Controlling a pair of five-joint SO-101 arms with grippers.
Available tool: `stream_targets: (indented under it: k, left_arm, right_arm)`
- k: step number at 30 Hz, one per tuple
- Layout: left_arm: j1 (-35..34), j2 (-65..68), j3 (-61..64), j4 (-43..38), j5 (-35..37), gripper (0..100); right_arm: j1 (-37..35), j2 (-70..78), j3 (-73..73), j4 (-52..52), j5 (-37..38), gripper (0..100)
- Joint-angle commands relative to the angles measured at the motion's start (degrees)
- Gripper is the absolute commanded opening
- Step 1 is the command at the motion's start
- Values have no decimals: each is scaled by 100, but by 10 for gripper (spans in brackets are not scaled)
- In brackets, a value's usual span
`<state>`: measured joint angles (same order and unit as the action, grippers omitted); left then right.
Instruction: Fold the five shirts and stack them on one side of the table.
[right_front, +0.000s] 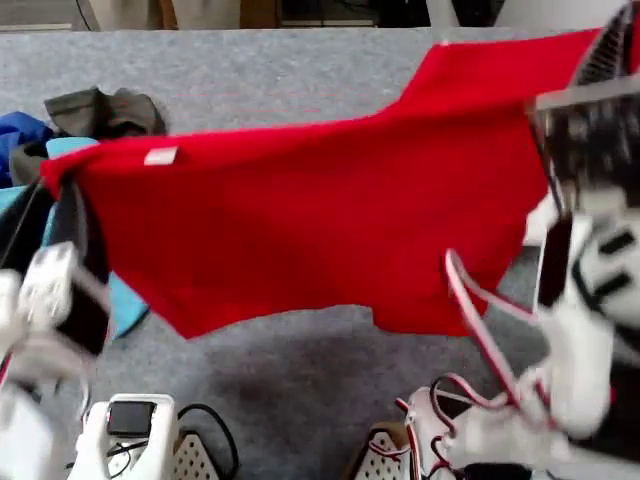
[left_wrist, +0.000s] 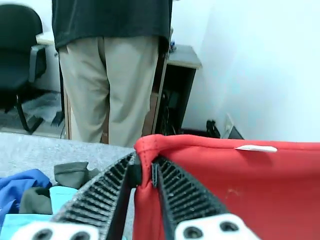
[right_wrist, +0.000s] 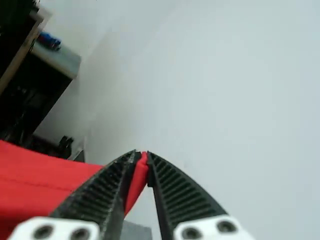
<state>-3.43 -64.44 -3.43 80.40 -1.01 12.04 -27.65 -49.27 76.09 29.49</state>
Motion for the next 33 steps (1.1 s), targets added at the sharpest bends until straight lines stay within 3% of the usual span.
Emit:
stream_targets:
  k: [1,10,16,21,24,30,33]
  left_arm:
    - [-62,66,-756,695,-26,19]
    - [-62,66,-1653,1697,-26,19]
    - [-62,110,-325,1134,-18,19]
    - [-105,75,1969,-774,-18,19]
    - [-114,110,3367,-2462,-18,19]
    - [-97,163,5793,-6673,-18,19]
    - [-79,462,6101,-7657,-44,19]
  right_arm:
    - [13,-4,-892,360,-35,2]
    - [-31,31,-1692,1064,-26,2]
    - [-374,48,-110,519,-18,2]
    - [-787,48,1982,-756,-9,2]
    - [-1042,57,3354,-1978,-9,2]
    - [-1262,699,5253,-4484,316,2]
    - [-1244,1288,5288,-5029,299,2]
